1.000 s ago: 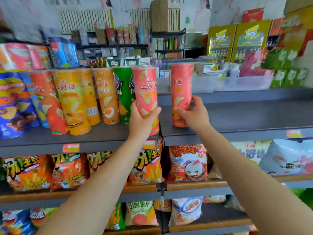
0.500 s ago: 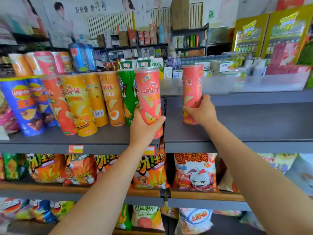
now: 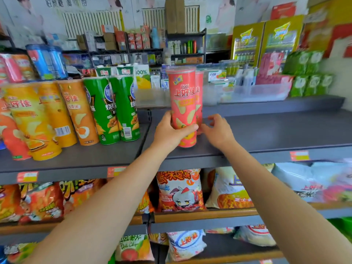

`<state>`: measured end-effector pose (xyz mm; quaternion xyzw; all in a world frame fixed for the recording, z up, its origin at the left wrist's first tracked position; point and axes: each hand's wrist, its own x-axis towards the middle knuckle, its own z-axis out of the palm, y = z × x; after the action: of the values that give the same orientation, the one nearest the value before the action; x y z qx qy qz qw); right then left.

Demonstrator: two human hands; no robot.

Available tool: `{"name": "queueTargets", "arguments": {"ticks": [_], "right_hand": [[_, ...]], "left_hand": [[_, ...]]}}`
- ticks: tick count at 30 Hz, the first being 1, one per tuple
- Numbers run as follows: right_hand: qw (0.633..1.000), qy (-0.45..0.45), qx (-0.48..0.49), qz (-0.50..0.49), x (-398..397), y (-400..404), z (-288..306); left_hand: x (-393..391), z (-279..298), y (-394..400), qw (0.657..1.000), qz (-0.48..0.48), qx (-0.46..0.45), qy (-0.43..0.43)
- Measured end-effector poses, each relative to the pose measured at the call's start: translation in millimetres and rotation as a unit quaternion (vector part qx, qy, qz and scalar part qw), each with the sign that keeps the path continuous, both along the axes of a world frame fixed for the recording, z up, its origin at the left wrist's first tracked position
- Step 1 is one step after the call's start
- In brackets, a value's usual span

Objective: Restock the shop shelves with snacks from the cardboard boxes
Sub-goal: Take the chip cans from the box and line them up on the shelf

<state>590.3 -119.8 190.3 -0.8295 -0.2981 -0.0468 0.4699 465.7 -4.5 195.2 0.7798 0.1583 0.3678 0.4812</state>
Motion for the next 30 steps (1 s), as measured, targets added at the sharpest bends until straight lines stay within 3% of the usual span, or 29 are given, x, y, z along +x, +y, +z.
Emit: {"name": "queueTargets", "arguments": {"ticks": [5,9,14,17,19,23,26,30], "right_hand": [[0.986,0.066,0.155,-0.004,2,-11,-5],[0.982,0.064,0.169,0.048,-6,-12,-4],[0.982,0.046,0.182,0.03,-11,-17,-3],[0.98,0.01,0.198,0.012,-27,-29,-7],[0.972,-0.025,0.233,0.003,-52,-38,-19],[0.955,-0.079,0.282,0.044,-141,-37,-60],[0.97,-0.005,0.194,0.143,-205,-16,-122],[0.964,0.138,-0.066,0.22,-277,11,-259]], "left_hand": [[33,-16,-24,0.999,-0.006,-0.002,0.035],[39,-21,-26,0.998,0.003,0.038,0.059],[29,-15,-34,0.997,0.021,0.06,0.04],[-11,-20,-55,0.994,0.067,0.068,-0.054],[-51,-36,-65,0.994,0.048,0.06,-0.077],[-123,-106,-47,0.999,0.036,0.003,0.009],[-179,-184,-18,0.985,0.082,-0.07,0.131],[-284,-303,9,0.936,0.154,-0.161,0.273]]}}
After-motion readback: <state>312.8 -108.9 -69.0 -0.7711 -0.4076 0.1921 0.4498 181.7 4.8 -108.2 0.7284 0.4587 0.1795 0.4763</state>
